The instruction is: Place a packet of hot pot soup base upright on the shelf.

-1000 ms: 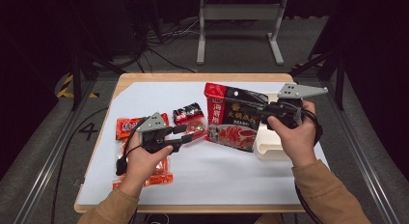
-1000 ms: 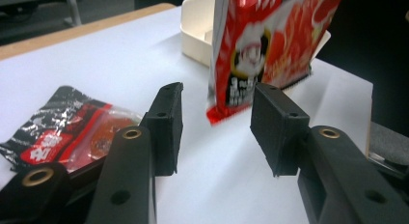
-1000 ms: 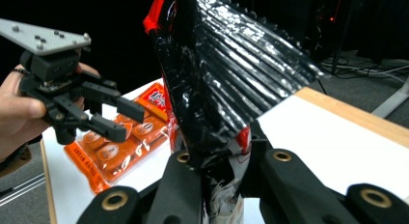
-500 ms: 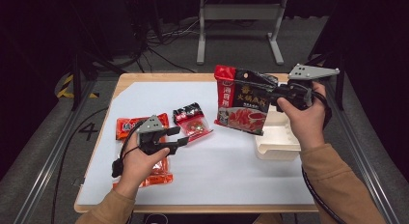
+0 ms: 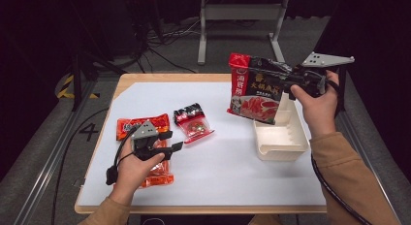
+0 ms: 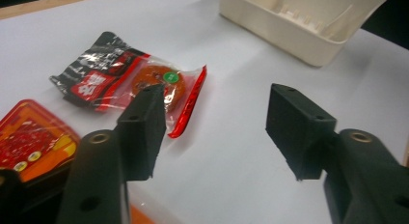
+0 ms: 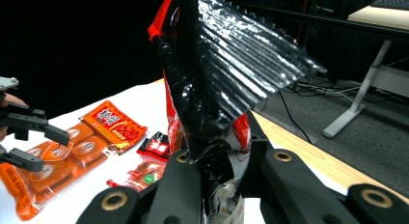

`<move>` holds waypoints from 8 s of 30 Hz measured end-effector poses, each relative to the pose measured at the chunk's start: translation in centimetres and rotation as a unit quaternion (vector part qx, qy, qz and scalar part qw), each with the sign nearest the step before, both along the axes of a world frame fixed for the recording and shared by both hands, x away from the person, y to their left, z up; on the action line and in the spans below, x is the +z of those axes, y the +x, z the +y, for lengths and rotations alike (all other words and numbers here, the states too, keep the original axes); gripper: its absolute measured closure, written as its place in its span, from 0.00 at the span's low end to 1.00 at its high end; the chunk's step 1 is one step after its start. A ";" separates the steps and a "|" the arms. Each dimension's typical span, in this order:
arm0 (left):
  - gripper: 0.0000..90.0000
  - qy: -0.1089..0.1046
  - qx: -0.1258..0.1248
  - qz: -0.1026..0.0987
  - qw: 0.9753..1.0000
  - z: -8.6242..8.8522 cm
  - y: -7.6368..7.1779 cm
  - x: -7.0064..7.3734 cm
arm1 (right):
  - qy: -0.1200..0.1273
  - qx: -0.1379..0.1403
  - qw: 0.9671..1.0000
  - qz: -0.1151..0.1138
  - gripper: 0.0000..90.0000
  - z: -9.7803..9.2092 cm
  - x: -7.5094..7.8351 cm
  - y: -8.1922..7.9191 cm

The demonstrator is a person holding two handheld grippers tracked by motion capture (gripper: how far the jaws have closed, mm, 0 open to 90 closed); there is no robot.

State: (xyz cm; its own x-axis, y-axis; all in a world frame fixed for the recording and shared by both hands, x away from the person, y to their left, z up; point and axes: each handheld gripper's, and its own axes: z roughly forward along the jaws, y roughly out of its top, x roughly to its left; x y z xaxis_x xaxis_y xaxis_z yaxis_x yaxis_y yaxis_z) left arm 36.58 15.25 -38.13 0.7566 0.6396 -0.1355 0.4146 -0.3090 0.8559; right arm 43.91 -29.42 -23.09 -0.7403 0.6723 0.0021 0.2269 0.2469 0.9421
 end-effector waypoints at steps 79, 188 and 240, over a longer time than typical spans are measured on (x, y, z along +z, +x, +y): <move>0.34 0.012 0.015 0.014 1.000 0.9 -1.9 -1.0 | -0.023 0.017 0.999 -0.018 0.91 -8.4 -4.6 7.8; 0.29 0.008 -0.044 0.011 0.999 -2.1 0.7 -0.5 | -0.031 -0.081 0.996 -0.030 0.23 -5.7 -5.0 -4.2; 0.18 0.002 0.004 0.000 1.000 0.9 1.7 0.3 | -0.022 0.049 0.998 0.016 0.23 3.4 -14.2 -9.5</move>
